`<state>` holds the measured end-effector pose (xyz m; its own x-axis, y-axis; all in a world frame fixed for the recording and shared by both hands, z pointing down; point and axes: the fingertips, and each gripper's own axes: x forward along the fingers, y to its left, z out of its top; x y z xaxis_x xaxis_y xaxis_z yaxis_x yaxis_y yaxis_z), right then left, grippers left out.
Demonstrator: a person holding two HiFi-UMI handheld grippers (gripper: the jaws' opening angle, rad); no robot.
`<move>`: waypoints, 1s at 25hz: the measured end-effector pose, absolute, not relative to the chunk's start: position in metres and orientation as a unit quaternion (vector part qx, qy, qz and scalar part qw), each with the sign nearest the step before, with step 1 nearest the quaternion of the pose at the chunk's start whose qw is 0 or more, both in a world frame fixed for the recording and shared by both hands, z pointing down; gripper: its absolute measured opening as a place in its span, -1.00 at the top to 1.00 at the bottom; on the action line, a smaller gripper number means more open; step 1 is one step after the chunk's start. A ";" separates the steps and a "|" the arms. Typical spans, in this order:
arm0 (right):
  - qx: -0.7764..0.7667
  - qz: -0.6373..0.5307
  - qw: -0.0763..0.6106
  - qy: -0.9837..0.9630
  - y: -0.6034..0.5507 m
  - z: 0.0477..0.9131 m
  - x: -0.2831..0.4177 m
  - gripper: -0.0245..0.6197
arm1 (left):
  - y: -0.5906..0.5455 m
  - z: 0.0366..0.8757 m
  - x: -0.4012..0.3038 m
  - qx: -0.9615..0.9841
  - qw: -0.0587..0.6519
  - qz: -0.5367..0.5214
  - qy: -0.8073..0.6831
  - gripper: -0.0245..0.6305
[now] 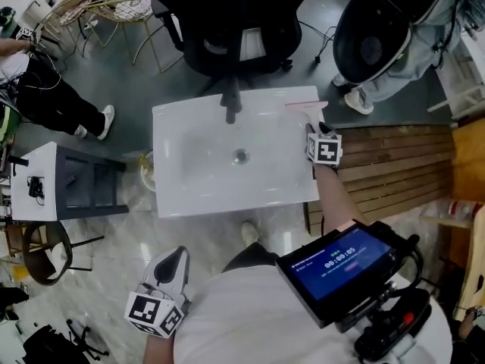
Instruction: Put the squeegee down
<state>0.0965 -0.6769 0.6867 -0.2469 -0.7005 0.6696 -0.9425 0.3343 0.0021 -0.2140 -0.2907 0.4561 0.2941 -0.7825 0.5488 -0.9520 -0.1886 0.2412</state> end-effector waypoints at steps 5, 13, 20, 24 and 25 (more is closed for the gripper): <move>0.541 0.197 0.285 -0.767 -0.656 0.673 0.099 0.43 | -0.276 0.458 -0.208 0.768 0.272 0.148 -0.561 0.91; 0.548 0.183 0.277 -0.768 -0.614 0.649 0.110 0.43 | -0.243 0.454 -0.199 0.781 0.265 0.142 -0.547 0.91; 0.545 0.162 0.274 -0.775 -0.560 0.624 0.109 0.48 | -0.204 0.454 -0.194 0.796 0.257 0.126 -0.533 0.91; 0.541 0.147 0.273 -0.782 -0.522 0.606 0.106 0.60 | -0.178 0.451 -0.189 0.806 0.250 0.118 -0.523 0.91; 0.539 0.145 0.273 -0.783 -0.510 0.602 0.105 0.64 | -0.169 0.450 -0.187 0.809 0.249 0.115 -0.520 0.91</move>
<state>0.1055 -0.5096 0.6020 -0.2698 -0.7654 0.5843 -0.9239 0.3768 0.0669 -0.1875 -0.1692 0.4505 0.4318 -0.7843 0.4455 -0.8991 -0.3348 0.2820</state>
